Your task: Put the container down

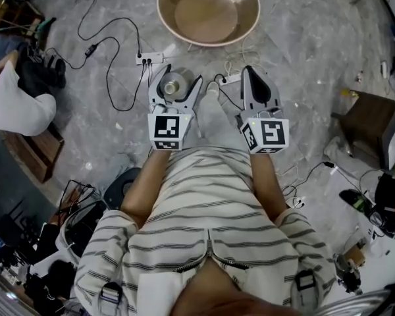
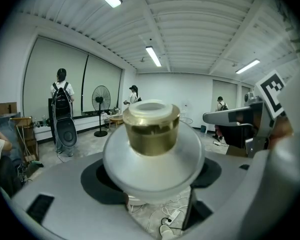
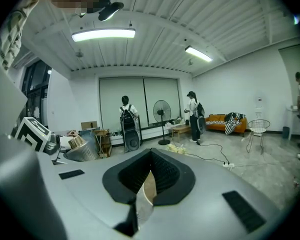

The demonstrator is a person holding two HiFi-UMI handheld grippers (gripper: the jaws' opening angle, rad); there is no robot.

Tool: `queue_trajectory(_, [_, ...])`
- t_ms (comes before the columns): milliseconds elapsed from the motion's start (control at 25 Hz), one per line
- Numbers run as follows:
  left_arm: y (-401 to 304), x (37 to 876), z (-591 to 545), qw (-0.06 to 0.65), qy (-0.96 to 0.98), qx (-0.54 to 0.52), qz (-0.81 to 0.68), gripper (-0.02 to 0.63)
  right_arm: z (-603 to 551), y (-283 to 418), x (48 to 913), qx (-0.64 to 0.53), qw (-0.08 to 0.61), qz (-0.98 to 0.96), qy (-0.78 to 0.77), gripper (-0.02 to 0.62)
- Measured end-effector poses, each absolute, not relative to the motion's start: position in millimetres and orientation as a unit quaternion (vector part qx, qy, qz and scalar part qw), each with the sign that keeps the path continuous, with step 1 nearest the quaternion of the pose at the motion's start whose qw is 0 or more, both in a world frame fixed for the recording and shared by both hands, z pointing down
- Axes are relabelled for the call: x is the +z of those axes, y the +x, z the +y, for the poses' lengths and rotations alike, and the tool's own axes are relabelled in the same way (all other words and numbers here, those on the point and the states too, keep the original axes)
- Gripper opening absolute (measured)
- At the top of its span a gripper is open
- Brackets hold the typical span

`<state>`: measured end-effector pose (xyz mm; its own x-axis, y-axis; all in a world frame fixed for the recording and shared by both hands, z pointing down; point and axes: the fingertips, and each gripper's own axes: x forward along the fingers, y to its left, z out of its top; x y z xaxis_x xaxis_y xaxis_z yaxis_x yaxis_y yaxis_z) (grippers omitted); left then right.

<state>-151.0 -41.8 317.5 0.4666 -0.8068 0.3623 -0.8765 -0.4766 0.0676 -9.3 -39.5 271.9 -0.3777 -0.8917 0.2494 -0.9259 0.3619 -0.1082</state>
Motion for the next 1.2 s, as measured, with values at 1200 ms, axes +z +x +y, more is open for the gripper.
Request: queue_trajectory(1200, [-67.5,560.6,-243.2,0.167,0.818,0.193,-0.516,0.331,-210.5,39.2,504.5,0.189,0.117,-0.841,0.493,0.009])
